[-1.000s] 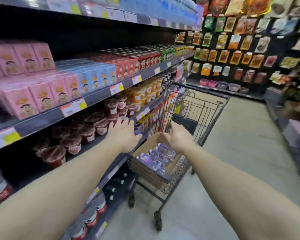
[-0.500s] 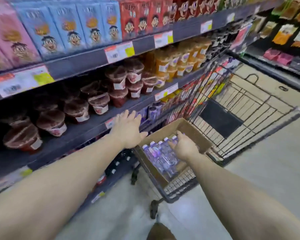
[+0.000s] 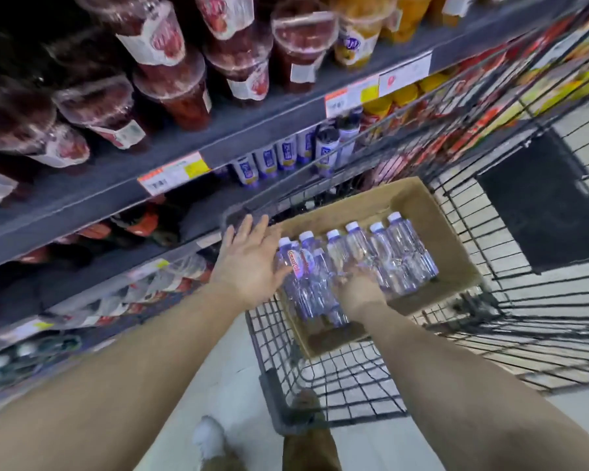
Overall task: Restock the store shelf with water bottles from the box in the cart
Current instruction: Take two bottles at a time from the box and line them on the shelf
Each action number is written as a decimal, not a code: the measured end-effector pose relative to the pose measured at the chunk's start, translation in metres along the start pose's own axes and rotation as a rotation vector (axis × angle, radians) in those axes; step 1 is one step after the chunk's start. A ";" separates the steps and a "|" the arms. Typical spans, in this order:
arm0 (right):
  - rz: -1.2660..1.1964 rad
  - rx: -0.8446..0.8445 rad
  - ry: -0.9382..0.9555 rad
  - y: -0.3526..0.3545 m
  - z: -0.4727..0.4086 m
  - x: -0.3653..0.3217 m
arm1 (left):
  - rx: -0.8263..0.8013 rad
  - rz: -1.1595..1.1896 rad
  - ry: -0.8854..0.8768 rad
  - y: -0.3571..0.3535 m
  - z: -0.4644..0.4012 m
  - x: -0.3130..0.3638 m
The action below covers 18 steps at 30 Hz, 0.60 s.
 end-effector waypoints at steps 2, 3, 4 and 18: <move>-0.006 -0.051 -0.012 -0.011 -0.019 0.000 | -0.003 0.021 0.005 -0.013 -0.011 0.000; -0.016 -0.082 -0.016 -0.019 -0.028 0.000 | 0.005 0.022 0.001 -0.019 -0.015 0.001; -0.021 -0.105 0.000 -0.026 -0.038 -0.002 | 0.009 0.022 -0.003 -0.023 -0.019 0.002; -0.801 -0.110 0.258 -0.001 -0.004 -0.008 | -0.021 0.341 -0.001 -0.040 -0.024 0.009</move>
Point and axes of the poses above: each hand's wrist, its own z-axis away from the middle knuckle, its own y-axis out of the back of the hand, x = y × z, the point moved 8 cm from there along -z, towards the middle knuckle, and after that the axes turned 12 degrees about -x, right-handed, at the moved point
